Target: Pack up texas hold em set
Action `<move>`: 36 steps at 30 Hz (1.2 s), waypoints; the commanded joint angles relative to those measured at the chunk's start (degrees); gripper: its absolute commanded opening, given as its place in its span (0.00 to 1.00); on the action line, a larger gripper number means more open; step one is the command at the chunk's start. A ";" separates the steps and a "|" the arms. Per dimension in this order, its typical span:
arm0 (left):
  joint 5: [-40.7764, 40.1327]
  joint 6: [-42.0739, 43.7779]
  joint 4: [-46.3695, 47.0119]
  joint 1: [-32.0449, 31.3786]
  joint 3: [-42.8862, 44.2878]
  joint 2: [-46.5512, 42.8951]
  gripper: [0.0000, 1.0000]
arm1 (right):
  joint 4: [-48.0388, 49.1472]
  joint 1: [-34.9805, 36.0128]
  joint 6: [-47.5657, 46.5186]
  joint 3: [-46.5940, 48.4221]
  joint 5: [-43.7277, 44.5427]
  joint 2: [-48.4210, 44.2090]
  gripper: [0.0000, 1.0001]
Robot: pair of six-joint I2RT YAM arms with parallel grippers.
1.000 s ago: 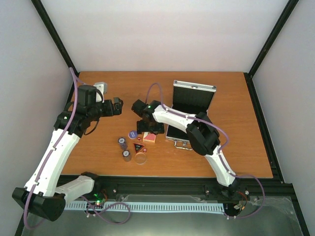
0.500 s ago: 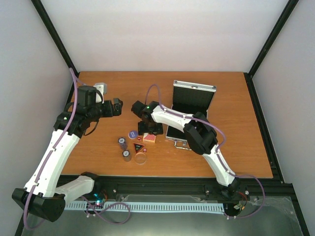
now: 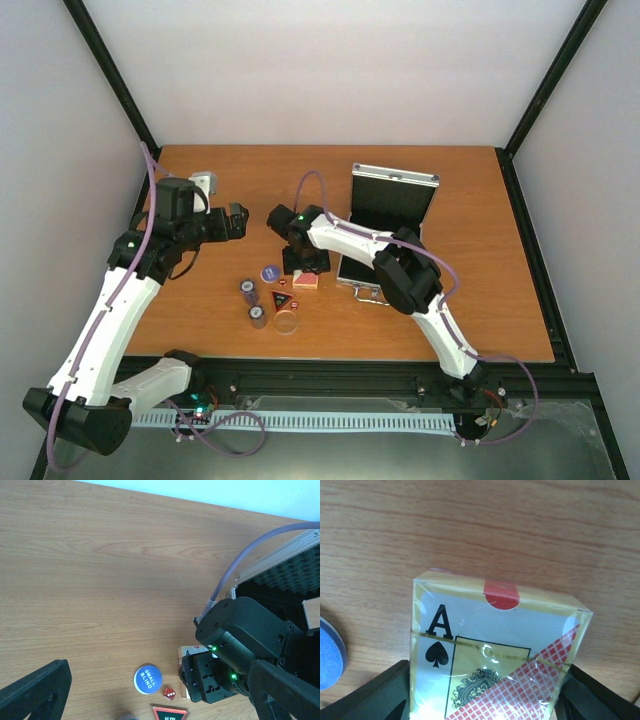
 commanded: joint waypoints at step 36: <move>-2.98 -0.26 -0.61 0.06 -2.25 -1.72 1.00 | -8.25 -3.37 -49.73 -20.69 21.07 -32.05 0.17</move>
